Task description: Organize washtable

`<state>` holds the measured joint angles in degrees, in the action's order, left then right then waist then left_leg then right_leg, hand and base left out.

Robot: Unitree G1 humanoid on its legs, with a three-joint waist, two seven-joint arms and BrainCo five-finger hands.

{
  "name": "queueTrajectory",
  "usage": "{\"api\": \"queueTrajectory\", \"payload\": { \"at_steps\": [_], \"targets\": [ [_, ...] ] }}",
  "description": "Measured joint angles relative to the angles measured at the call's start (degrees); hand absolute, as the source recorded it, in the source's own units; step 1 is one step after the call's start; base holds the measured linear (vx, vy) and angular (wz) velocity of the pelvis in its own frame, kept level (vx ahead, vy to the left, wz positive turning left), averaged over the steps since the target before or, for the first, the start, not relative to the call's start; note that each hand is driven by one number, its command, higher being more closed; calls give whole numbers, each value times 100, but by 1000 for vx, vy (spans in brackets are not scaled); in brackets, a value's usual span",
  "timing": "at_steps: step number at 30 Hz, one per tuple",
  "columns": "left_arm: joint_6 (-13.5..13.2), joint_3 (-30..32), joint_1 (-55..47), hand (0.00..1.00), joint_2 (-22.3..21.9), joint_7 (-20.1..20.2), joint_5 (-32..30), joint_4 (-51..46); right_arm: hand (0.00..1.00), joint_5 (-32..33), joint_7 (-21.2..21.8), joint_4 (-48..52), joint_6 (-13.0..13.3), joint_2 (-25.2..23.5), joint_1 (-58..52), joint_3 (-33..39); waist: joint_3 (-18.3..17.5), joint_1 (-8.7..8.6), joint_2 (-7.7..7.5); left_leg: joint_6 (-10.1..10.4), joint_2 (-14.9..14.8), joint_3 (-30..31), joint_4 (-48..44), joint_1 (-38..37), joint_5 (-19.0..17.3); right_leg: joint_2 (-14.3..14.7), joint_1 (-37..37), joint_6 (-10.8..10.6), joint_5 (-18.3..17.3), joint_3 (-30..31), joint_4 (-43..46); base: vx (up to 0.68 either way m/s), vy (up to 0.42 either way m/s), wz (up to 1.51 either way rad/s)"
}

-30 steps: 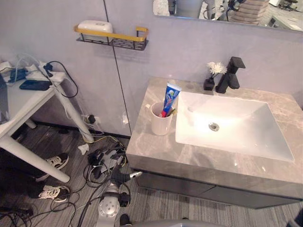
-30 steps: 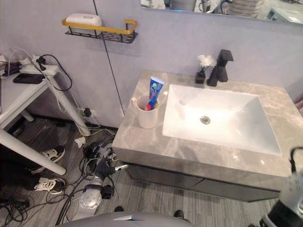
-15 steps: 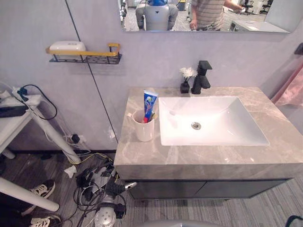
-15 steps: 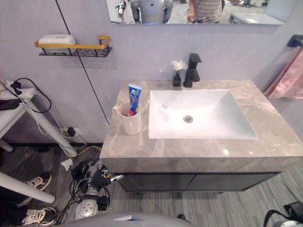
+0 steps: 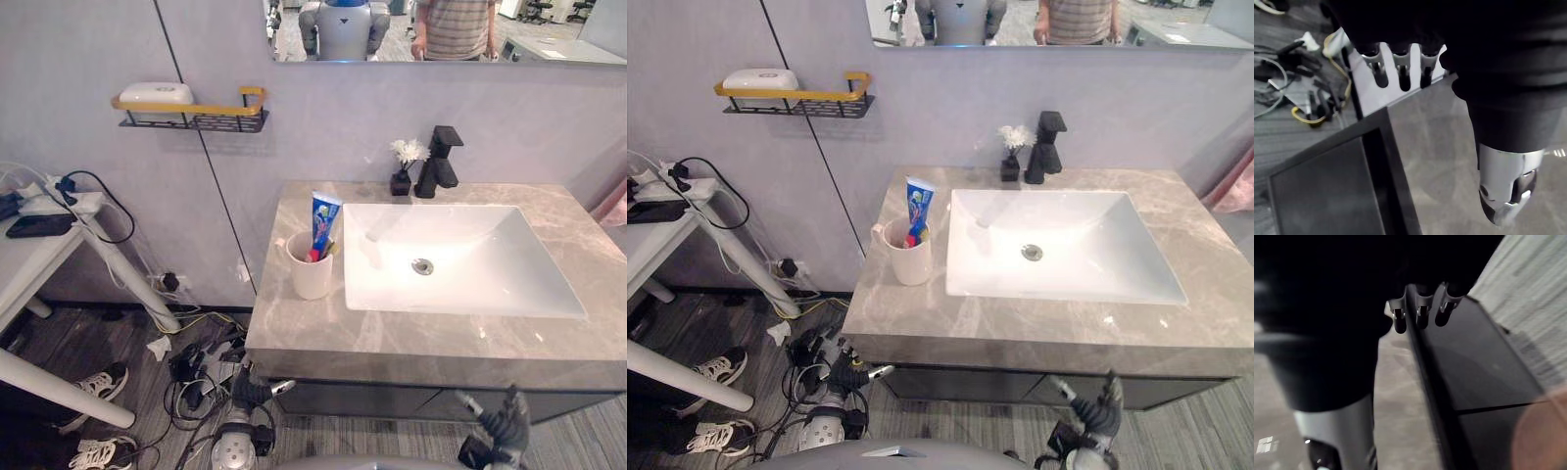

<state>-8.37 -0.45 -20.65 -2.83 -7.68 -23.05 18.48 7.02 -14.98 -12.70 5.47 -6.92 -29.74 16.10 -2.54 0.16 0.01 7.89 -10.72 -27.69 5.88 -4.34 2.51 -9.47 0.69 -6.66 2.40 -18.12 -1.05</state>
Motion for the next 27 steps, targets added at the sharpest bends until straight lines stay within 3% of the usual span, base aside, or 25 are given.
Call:
{"api": "queueTrajectory", "payload": {
  "at_steps": [4, 10, 13, 18, 27],
  "targets": [
    [-10, -54, 323, 0, 75, -22, -1, 563, 0, 447, 250, -1522, -20, 39, 84, 434, 56, 18, -11, -22, 17, 156, -13, -16, 16, -19, -121, -19, -64, -142, -2, 71, 0, 17],
    [35, -174, 584, 0, 221, -16, -4, 1120, 0, 1059, 397, -3905, -126, 117, 389, 1913, 100, 28, -21, -23, 26, 308, -21, -115, 16, -25, -349, 0, -145, -308, -16, 39, -6, 15],
    [91, -170, 647, 0, 294, 76, 5, 1125, 0, 1222, 527, -4184, -325, 135, 449, 2165, 127, 26, -26, -25, 27, 302, 10, -198, 13, -30, -412, -5, -156, -322, -20, -23, -1, -2],
    [94, -170, 688, 0, 360, 258, 25, 1127, 0, 1184, 889, -4383, -439, 236, 759, 2150, 180, 31, -64, -37, 35, 319, 12, -212, 4, -39, -431, -18, -212, -343, -36, -50, 4, 3],
    [91, -221, 734, 0, 530, 489, 304, 1611, 0, 240, 1252, -4644, -450, 470, 1430, 1689, 173, 24, -144, -39, 114, 582, 10, -96, 13, -76, -481, -48, -147, -488, -165, 19, 6, 11]
  ]
}}
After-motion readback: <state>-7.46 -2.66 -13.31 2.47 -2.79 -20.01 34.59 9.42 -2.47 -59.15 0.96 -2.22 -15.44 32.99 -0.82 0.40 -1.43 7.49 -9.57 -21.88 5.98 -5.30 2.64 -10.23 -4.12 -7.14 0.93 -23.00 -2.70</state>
